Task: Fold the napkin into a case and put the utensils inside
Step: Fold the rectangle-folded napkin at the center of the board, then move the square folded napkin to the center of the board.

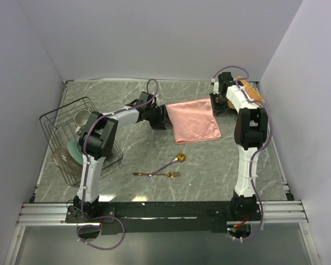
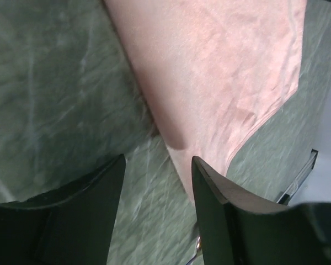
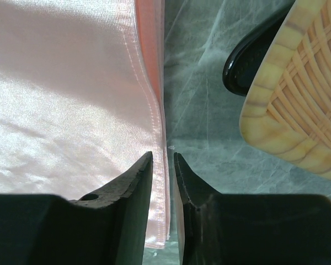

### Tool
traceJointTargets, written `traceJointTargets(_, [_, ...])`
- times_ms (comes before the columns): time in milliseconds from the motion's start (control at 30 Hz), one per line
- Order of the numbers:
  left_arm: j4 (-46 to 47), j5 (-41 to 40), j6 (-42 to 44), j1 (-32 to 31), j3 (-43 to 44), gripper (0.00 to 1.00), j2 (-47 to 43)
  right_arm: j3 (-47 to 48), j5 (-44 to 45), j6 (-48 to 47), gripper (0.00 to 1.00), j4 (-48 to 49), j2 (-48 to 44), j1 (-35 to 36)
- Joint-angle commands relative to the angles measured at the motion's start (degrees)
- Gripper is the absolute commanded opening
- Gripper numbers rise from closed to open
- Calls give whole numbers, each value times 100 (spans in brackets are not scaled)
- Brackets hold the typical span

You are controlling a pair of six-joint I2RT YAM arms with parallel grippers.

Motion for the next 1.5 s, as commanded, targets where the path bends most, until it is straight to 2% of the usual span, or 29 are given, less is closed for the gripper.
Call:
traceJointTargets(0, [640,33,-571,-59,421,56,286,41,33,72,30,162,-64,-59])
traceJointTargets(333, [1071,332,-1195,-200,624,46,911,-249,-2,72,28,373,-116,-50])
traceJointTargets(433, [888,253,-1091,-173,598,33,876,-250,-28,63,28,321,-116,-50])
traceJointTargets(467, [826,218,-1073,-164,580,23,850,-241,-28,54,28,312,-125,-50])
traceJointTargets(533, [729,200,-1002,-86,492,15,745,-241,-46,54,28,294,-160,-50])
traceJointTargets(600, [387,104,-749,-42,500,1,683,-258,-98,72,28,277,-204,-42])
traceJointTargets(733, [-703,-19,-81,204,703,1,560,-258,-335,160,30,57,-484,-42])
traceJointTargets(800, [-1228,-89,366,336,712,1,472,-433,-599,195,35,74,-687,-50])
traceJointTargets(867, [-1494,-212,684,564,711,1,322,-697,-905,204,43,197,-1047,-68])
traceJointTargets(967, [-1995,-353,1387,837,843,1,261,-917,-1249,248,48,285,-1399,-59])
traceJointTargets(1100, [-2566,-529,2431,952,1466,1,401,-961,-1907,344,52,294,-1601,-59])
traceJointTargets(1167, [-2682,-582,2653,943,1677,1,489,-970,-2145,432,54,373,-1689,-50])
traceJointTargets(1200, [-2743,-573,2872,943,1792,5,507,-970,-2260,476,55,504,-1733,-50])
traceJointTargets(1233, [-2856,-556,2961,952,1906,14,533,-927,-2470,555,58,566,-1786,-50])
traceJointTargets(1267, [-2840,-530,3014,969,2029,34,498,-883,-2602,599,59,645,-1812,-42])
traceJointTargets(1300, [-2770,-494,3032,1030,2021,41,289,-830,-2673,652,60,811,-1848,-33])
traceJointTargets(1333, [-2587,-468,3006,1092,1952,59,104,-725,-2796,713,63,934,-1918,2])
traceJointTargets(1400, [-1859,-371,2918,1232,1539,78,-605,-628,-2814,906,67,1390,-2023,37])
traceJointTargets(1433, [-1603,-371,2918,1268,1390,91,-862,-558,-2745,933,72,1549,-2163,125])
traceJointTargets(1467, [-1061,-415,2935,1277,1110,97,-1108,-575,-2692,907,74,1742,-2251,178])
